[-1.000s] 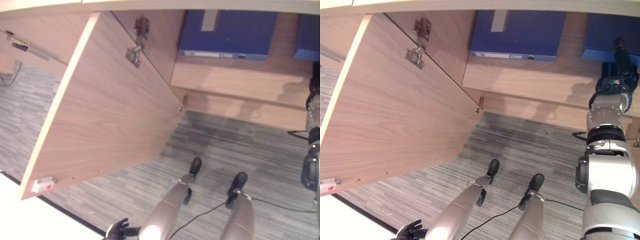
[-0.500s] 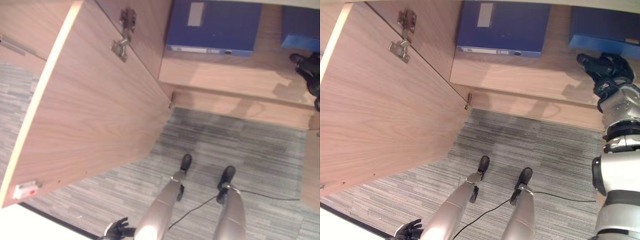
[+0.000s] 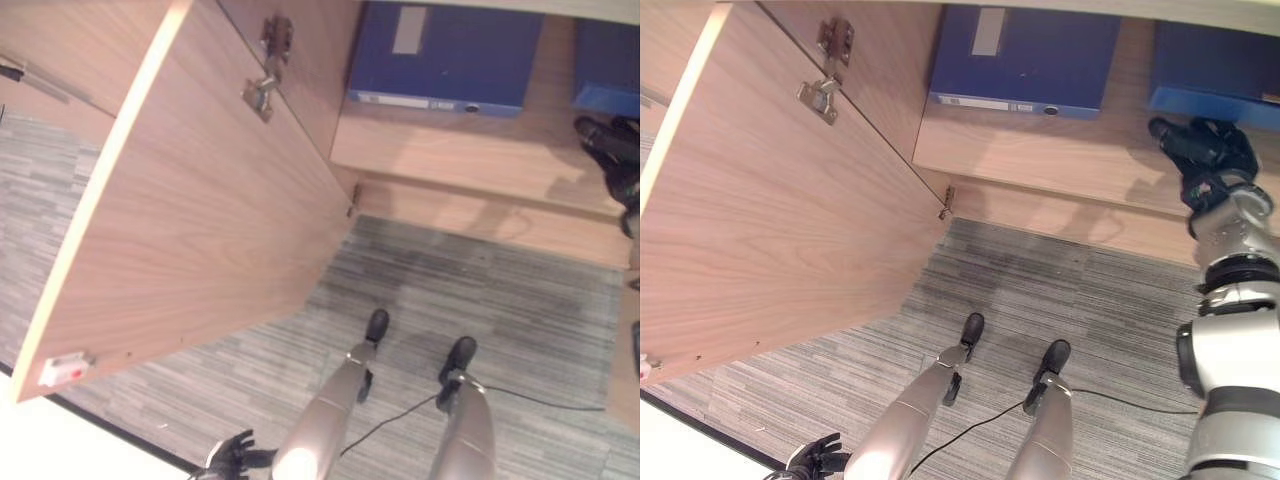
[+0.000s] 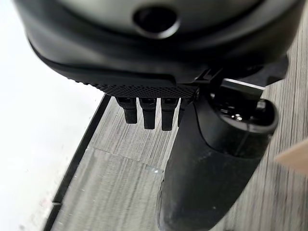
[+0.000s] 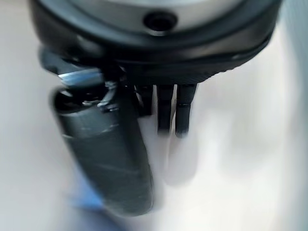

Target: Put the empty folder in the office cabinet

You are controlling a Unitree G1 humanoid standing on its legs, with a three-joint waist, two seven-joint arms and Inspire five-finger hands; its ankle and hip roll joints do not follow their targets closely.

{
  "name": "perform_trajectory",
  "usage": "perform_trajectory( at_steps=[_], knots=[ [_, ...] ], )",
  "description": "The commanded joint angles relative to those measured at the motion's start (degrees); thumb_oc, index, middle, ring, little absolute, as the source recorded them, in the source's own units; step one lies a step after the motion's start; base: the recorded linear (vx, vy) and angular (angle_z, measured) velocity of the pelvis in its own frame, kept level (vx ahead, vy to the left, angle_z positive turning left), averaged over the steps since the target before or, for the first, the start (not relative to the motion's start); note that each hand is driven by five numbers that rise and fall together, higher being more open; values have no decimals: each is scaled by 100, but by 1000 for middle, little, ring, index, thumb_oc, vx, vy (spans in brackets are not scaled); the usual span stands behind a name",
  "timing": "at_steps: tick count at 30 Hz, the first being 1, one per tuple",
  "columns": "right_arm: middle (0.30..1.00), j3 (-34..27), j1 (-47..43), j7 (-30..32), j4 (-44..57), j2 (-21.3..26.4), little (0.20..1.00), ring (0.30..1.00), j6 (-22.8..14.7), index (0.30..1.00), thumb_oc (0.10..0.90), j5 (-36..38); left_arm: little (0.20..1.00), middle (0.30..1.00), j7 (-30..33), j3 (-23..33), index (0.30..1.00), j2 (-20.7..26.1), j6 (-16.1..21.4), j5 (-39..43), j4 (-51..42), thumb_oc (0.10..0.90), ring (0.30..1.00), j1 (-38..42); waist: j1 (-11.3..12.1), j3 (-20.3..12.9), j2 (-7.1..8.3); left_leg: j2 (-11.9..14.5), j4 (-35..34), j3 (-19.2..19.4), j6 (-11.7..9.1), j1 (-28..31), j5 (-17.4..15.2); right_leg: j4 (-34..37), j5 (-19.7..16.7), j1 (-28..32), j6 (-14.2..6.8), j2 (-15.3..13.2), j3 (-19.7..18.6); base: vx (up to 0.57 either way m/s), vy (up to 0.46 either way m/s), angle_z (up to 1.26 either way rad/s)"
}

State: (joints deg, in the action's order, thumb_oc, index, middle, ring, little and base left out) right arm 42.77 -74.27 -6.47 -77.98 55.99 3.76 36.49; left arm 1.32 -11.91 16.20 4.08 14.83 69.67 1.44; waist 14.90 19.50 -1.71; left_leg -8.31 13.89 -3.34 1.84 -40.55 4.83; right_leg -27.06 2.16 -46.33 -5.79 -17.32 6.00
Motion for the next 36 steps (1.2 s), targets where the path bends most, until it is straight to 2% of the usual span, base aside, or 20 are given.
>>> perform_trajectory(
  at_steps=[1,3,8,13,17,21,22,26,27,28,30,31,33,34,36],
  knots=[
    [900,639,-122,-371,583,414,900,900,238,900,800,-1933,900,900,-87,166,900,772,-215,-272,581,800,900,-518,-107,-99,172,-2,-349,-190,-111,149,-386,-142,400,367,245,59,449,-5,-44,0],
    [900,963,0,-492,1168,514,900,900,262,900,800,-2108,900,900,-102,188,900,780,-198,-363,554,800,900,-537,-149,-111,224,20,-389,-198,-119,229,-381,-92,382,444,244,81,481,-4,-30,-7],
    [900,1142,187,-612,2261,913,900,900,92,900,800,-1858,900,900,-141,266,900,716,-119,-302,419,800,900,-559,-217,-120,325,108,-500,-205,-177,454,-349,120,326,711,214,110,548,-13,-24,-7],
    [900,1502,86,-808,2321,1010,900,900,97,900,800,-1972,900,900,-172,341,900,827,-85,-303,390,800,900,-531,-227,-142,399,246,-704,-259,-256,763,-276,524,203,1148,170,204,668,-11,-45,-3],
    [900,1555,155,-929,2725,1053,900,900,82,900,800,-1822,900,900,-206,399,900,909,-78,-293,402,800,900,-497,-248,-168,466,388,-923,-300,-331,1024,-155,853,127,1498,143,294,786,-13,-53,-4],
    [900,1631,261,-1007,3113,957,900,900,58,900,800,-1707,900,900,-213,462,900,968,-58,-307,410,800,900,-472,-262,-203,549,522,-1128,-345,-420,1305,-58,1205,73,1865,135,437,870,-12,-104,-7],
    [900,1917,187,-1071,3220,653,900,900,86,900,800,-2053,900,900,-198,552,900,1059,-92,-320,430,800,900,-434,-241,-244,642,678,-1361,-389,-495,1636,30,1566,6,2275,129,617,933,-5,-129,0],
    [900,2273,4,-1162,3809,360,900,900,78,900,800,-2305,900,900,-190,736,900,1100,-122,-249,441,800,900,-462,-293,-304,725,855,-1590,-374,-562,2012,108,1964,-60,2707,130,837,969,-21,-117,-8],
    [900,2380,10,-1214,4189,254,900,900,11,900,800,-2250,900,900,-209,828,900,1076,-109,-207,375,800,900,-502,-327,-338,746,917,-1579,-355,-562,2110,247,2184,-230,2923,166,930,1022,-95,-67,-15],
    [900,2381,10,-1214,4191,255,900,900,12,900,800,-2249,900,900,-209,828,900,1076,-109,-207,374,800,900,-503,-328,-331,744,918,-1583,-357,-563,2120,247,2191,-232,2935,166,932,1024,-112,-69,-16],
    [900,2434,72,-1245,4668,245,900,900,-110,900,800,-2139,900,900,-200,953,900,1031,-77,-171,242,800,900,-564,-364,-385,790,948,-1369,-325,-570,2314,141,2414,-241,3337,173,1034,1063,-28,-82,-9],
    [900,2434,73,-1245,4671,247,900,900,-108,900,800,-2139,900,900,-200,953,900,1031,-77,-171,241,800,900,-563,-364,-378,788,948,-1366,-326,-570,2320,138,2418,-242,3346,172,1034,1064,-42,-70,-1],
    [900,2353,271,-1284,5165,393,900,900,-166,900,800,-2111,900,900,-192,1024,900,999,-73,-194,189,800,900,-508,-453,-391,814,839,-817,-200,-543,2380,-182,2429,-231,3533,178,991,1114,-70,-48,2],
    [900,2241,442,-1287,5351,485,900,900,-224,900,800,-2085,900,900,-169,1049,900,965,-74,-258,209,800,900,-473,-499,-395,851,741,-469,-62,-516,2459,-441,2439,-224,3647,187,957,1147,-82,-32,11],
    [900,2025,847,-1279,5687,652,900,900,-341,900,800,-2045,900,900,-136,1113,900,868,-125,-393,286,800,900,-406,-610,-487,925,608,34,252,-457,2663,-742,2486,-253,3818,214,951,1204,-80,-42,15]
  ],
)
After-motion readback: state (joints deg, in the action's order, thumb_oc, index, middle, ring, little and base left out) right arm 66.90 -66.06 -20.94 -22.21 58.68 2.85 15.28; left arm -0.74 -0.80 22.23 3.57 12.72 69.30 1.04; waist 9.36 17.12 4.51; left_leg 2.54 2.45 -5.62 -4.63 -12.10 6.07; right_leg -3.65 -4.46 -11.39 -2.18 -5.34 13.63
